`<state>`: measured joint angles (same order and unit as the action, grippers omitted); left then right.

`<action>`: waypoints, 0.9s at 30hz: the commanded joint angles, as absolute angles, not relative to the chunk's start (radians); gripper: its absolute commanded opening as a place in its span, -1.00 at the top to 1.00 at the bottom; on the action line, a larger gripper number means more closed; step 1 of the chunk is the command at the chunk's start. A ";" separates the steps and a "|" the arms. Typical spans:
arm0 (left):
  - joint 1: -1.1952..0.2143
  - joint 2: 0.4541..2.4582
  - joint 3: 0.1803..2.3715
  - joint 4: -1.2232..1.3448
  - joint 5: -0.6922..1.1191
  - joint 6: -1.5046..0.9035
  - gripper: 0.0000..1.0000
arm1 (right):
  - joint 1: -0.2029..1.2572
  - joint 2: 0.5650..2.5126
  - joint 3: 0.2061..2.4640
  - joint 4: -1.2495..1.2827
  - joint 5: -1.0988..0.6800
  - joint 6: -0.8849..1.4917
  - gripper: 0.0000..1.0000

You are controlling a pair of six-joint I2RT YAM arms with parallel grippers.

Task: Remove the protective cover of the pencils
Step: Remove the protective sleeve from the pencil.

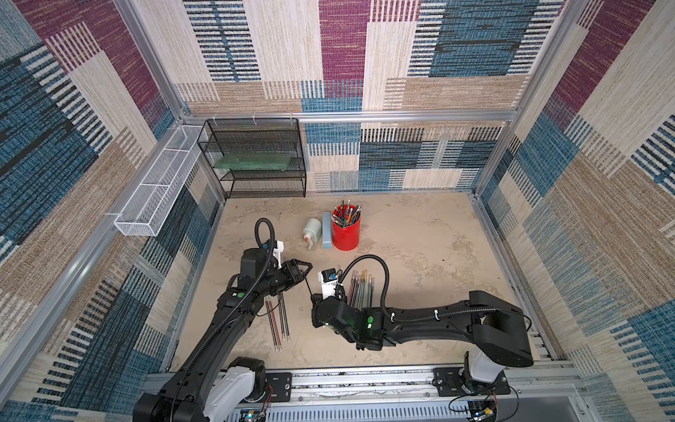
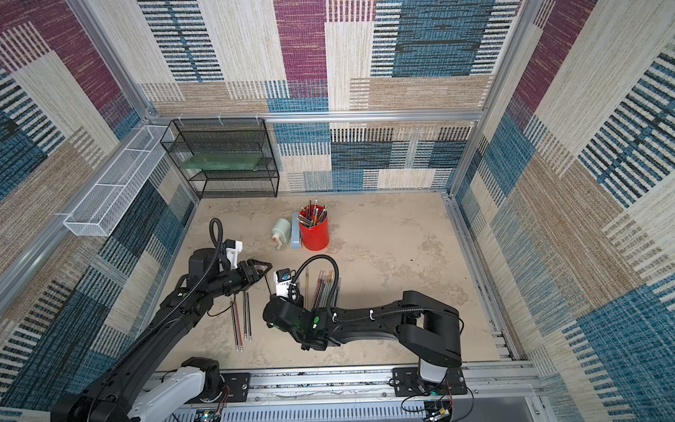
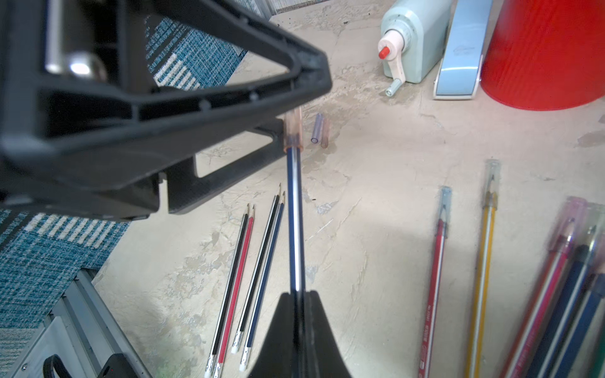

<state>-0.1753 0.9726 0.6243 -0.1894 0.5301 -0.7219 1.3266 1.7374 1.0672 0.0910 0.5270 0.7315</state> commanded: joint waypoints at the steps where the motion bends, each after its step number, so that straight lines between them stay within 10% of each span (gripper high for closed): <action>1: -0.176 0.982 0.638 -0.168 0.544 -0.696 -0.01 | 1.328 1.749 1.097 0.097 0.536 0.721 1.00; 27: -0.176 0.999 0.634 -0.155 0.505 -0.683 0.61 | 1.327 1.754 1.097 0.105 0.534 0.718 1.00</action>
